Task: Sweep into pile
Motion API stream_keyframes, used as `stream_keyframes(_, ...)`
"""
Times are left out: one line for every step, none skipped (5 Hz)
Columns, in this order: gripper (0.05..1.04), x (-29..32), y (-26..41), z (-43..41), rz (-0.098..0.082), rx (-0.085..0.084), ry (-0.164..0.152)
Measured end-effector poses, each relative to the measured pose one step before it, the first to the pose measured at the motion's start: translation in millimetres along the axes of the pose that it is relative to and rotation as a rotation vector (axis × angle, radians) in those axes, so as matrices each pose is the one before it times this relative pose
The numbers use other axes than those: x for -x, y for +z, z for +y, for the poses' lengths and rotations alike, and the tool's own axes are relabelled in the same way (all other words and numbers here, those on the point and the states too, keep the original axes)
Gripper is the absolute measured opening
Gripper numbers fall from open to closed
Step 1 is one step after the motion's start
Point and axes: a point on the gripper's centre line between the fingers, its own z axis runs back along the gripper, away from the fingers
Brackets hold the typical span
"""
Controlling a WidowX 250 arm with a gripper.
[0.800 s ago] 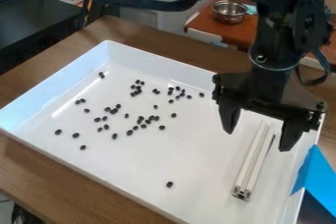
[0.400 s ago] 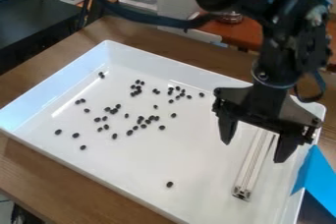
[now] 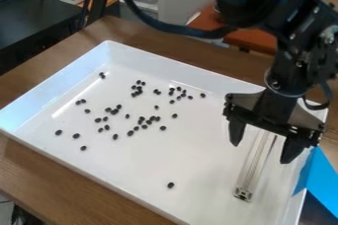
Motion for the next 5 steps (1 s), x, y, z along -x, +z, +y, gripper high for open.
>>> stream_keyframes(1.0,-3.66,0.48,-1.37,-0.0035,0.004,0.008)
stream_keyframes(1.0,0.35,-12.35,3.72,0.0377,-0.0088,0.0023)
stream_keyframes(1.0,-0.48,-0.17,0.51,0.0005,0.0021,0.0018)
stream_keyframes(1.0,1.81,-6.92,-0.51,0.0125,-0.006,0.0039)
stream_keyframes(1.0,0.29,-1.68,-0.21,0.0039,0.0019,0.0036)
